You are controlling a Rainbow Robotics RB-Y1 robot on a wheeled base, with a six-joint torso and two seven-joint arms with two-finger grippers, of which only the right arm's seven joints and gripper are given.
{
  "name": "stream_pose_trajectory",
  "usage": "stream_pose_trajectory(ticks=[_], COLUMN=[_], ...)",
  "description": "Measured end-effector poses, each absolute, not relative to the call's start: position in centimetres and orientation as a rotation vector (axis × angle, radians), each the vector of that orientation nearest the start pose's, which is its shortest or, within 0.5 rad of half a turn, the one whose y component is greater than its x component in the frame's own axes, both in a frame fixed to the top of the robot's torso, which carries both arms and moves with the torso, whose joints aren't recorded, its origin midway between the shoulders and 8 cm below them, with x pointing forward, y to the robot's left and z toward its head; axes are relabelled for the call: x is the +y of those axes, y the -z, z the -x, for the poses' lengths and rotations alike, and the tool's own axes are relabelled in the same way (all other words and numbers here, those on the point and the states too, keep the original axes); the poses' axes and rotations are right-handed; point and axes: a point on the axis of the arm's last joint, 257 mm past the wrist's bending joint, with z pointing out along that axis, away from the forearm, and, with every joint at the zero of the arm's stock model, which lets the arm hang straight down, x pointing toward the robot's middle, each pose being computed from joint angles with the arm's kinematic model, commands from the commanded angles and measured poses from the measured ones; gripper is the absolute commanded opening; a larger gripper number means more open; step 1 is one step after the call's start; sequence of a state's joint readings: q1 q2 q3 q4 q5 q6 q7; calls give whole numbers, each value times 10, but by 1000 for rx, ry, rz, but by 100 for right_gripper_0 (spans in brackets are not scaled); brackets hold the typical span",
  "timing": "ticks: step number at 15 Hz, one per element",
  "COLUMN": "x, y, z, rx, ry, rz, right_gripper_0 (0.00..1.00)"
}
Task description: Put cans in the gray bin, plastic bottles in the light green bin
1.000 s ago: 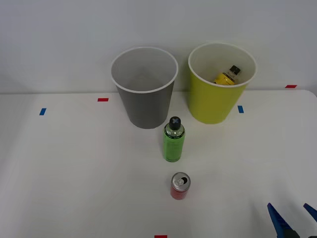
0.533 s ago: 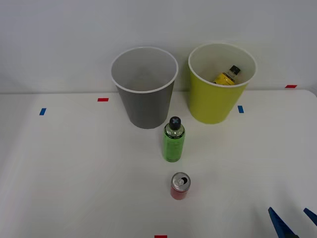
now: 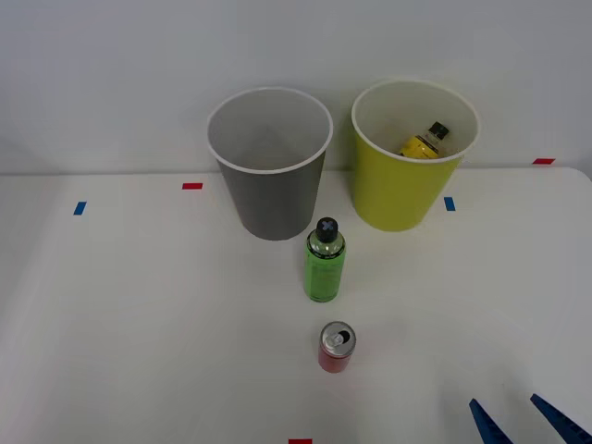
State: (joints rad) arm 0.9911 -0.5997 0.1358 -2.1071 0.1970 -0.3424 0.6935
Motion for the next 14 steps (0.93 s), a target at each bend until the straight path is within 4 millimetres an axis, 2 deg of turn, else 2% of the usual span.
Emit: stream_pose_trajectory(ticks=[2, 5, 9, 11, 14], x=[-245, -216, -218, -225, -228], y=[270, 260, 266, 283, 286], z=[-232, -211, -183, -169, -171], rx=[1795, 1753, 1778, 1789, 1761], ry=[-456, -555, -626, -661, -562], rz=[41, 58, 49, 16, 48], right_gripper_0=[100, 100, 100, 100, 100])
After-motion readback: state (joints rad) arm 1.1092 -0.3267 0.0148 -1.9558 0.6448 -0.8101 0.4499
